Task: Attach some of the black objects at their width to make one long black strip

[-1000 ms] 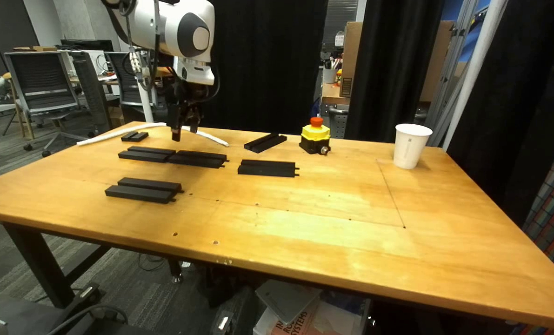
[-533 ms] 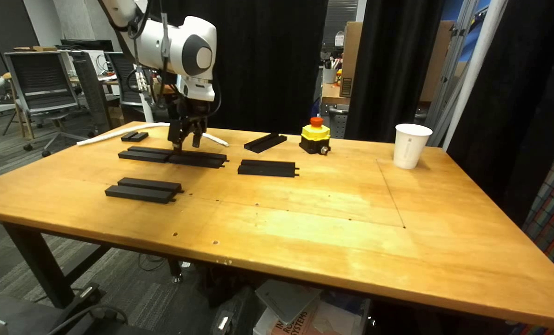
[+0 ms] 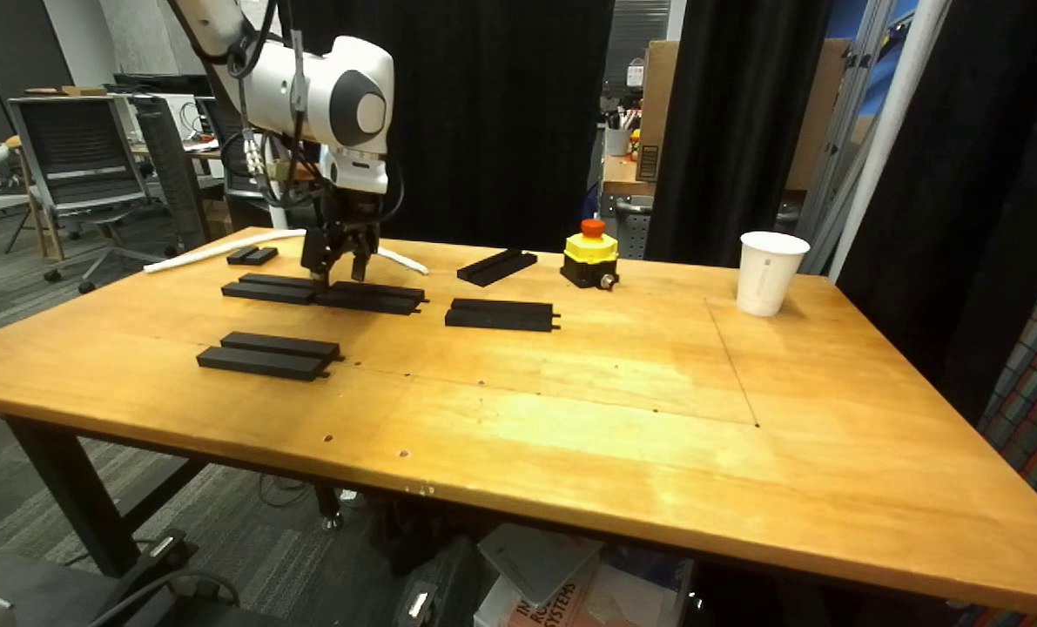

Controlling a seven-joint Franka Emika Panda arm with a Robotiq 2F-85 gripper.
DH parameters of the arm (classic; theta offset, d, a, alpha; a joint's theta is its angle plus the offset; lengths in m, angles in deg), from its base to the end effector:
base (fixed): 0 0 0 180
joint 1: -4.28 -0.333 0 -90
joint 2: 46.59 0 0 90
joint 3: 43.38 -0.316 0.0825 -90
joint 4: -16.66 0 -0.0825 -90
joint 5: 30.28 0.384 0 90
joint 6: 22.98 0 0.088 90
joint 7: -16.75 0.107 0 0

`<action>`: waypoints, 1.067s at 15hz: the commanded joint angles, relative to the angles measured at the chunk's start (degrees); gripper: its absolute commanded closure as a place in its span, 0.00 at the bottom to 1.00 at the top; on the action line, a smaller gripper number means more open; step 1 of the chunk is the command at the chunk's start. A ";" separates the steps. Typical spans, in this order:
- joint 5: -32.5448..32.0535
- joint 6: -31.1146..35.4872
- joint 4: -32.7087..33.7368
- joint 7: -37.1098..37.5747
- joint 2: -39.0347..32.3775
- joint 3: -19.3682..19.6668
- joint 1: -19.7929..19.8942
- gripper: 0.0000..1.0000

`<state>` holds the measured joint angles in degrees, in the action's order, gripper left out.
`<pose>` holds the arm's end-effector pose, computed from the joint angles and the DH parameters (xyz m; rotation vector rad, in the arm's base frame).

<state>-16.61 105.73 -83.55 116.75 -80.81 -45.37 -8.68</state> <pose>0.6320 0.1738 0.2237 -2.1055 2.2758 0.3437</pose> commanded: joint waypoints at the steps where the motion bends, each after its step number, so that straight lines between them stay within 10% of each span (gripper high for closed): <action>1: -1.25 1.00 -0.30 1.42 -0.09 0.66 -0.42 0.00; 12: -2.15 3.04 -0.57 0.51 -1.28 1.17 -0.35 0.00; 13: -2.26 2.86 -0.48 0.36 -1.33 1.14 -0.30 0.25; 16: -2.54 3.40 -0.53 0.01 -1.33 1.16 -0.11 0.42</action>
<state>-17.82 107.82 -84.35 116.73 -81.43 -44.62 -8.65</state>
